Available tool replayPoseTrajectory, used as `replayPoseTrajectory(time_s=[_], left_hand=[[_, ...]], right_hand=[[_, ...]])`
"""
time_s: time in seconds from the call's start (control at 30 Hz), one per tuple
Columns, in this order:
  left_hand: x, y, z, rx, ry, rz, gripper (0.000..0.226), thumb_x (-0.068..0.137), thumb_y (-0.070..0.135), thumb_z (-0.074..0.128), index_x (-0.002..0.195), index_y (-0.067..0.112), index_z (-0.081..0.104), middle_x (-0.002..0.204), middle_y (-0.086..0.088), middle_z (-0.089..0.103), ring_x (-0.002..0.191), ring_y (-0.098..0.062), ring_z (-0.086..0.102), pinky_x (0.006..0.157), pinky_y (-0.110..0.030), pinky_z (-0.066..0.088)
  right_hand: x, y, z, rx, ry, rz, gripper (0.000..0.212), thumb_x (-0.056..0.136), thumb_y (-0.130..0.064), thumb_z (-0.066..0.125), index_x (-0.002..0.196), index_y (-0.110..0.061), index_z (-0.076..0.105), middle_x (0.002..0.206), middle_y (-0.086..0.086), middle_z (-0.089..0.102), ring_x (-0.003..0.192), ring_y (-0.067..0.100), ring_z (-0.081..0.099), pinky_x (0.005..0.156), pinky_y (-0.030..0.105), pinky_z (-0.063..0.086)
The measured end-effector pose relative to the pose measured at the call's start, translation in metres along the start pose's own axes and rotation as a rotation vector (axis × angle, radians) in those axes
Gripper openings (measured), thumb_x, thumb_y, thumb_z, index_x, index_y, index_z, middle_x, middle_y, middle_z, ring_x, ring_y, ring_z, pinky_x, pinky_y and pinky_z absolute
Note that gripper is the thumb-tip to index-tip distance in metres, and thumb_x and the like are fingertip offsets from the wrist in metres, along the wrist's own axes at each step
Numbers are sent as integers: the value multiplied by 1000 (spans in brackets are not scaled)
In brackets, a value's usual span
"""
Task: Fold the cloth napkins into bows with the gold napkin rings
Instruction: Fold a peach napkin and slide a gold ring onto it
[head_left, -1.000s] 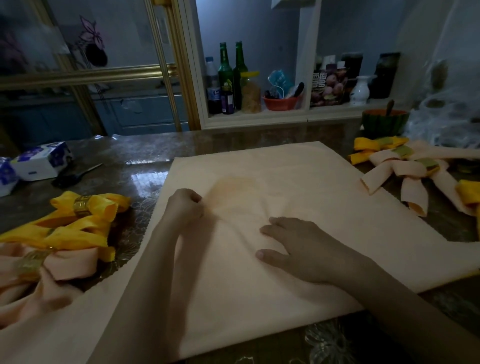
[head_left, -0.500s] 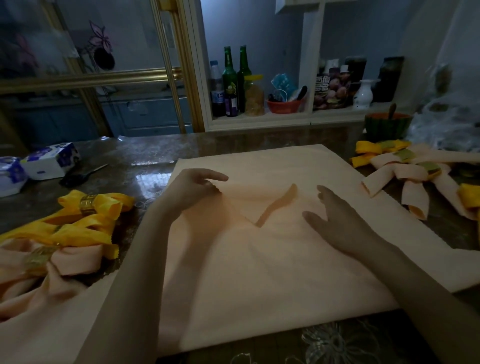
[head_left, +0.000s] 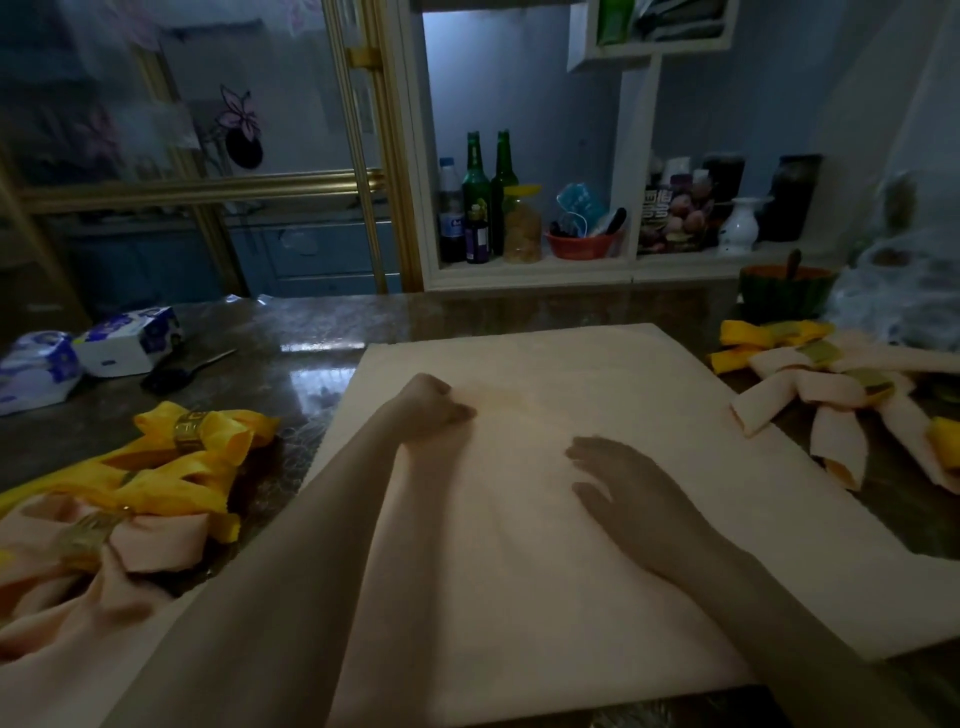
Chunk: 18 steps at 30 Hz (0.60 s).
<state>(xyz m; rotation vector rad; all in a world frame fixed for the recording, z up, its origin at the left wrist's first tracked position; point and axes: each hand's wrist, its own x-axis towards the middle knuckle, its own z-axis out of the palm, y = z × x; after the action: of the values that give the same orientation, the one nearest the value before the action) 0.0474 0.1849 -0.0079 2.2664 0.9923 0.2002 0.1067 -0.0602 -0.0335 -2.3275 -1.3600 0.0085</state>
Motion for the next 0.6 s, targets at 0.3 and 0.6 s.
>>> replayPoseTrajectory(time_s=[0.3, 0.6], left_hand=[[22, -5, -1, -116, -70, -151, 68, 81, 50, 64, 127, 2, 51, 125, -16, 55, 110, -29, 55, 95, -36, 44], [38, 23, 11, -96, -29, 14, 54, 85, 20, 67, 133, 5, 48, 135, -14, 48, 121, -27, 48, 98, -30, 39]], right_hand=[[10, -4, 13, -145, -287, 45, 63, 97, -55, 20, 152, -27, 6, 159, -6, -4, 145, 10, -7, 117, 33, -7], [10, 1, 15, -145, -281, 67, 62, 97, -55, 22, 151, -27, 9, 159, -5, -3, 146, 12, -8, 118, 36, -8]])
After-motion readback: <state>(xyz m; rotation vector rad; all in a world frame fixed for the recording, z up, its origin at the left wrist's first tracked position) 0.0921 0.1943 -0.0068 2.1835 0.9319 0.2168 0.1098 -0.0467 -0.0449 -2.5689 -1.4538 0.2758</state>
